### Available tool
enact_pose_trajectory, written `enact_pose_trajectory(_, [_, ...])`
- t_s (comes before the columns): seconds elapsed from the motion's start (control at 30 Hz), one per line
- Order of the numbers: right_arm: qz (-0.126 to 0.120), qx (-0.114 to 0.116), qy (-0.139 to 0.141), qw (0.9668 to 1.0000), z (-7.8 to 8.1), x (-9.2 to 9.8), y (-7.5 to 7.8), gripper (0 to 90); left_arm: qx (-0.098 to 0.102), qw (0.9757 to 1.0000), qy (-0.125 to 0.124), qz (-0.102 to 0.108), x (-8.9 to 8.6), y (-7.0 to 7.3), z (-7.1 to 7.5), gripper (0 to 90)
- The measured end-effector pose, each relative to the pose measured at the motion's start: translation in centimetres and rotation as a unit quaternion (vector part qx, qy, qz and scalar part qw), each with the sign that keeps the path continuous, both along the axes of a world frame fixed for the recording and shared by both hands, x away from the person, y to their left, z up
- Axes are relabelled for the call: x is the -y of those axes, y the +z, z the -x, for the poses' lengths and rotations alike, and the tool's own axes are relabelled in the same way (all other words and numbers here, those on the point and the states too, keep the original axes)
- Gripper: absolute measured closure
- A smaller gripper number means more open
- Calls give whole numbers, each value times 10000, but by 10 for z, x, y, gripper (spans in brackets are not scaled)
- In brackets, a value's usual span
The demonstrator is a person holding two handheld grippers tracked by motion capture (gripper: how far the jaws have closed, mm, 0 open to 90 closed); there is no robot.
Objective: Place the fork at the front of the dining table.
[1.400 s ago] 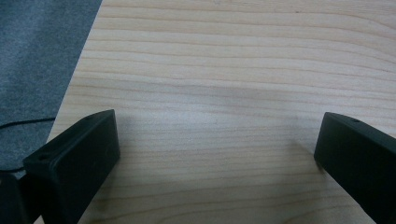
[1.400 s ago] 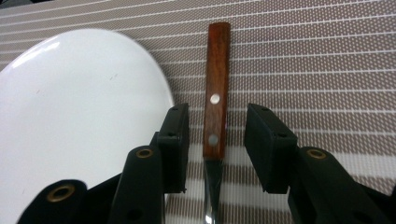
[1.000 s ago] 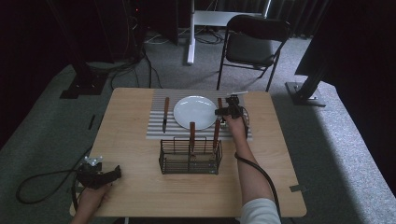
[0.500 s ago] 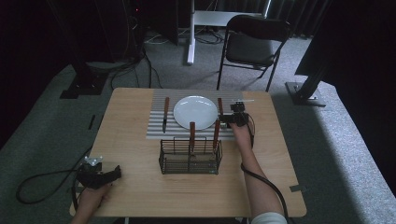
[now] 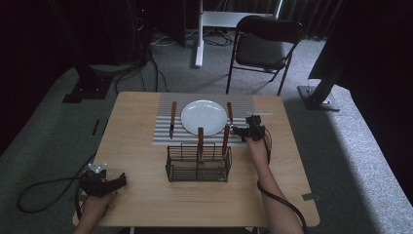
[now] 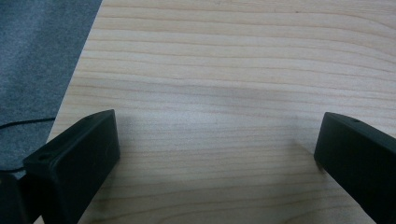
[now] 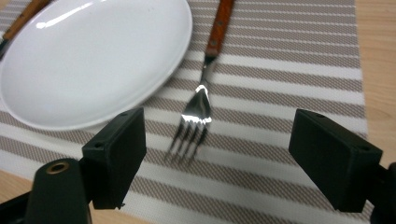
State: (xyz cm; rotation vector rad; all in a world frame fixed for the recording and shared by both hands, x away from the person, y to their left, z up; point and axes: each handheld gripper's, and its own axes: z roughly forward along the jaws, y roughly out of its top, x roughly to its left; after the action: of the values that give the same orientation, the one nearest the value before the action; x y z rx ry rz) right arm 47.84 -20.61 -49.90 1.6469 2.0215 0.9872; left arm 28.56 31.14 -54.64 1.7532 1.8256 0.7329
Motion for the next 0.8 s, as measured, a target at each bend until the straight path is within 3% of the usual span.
enact_pose_trajectory(0.8, [-109, 36, 29, 9999, 59, 27, -16, 173, 0, 10000, -2, -2, 0, 0, 0, 0])
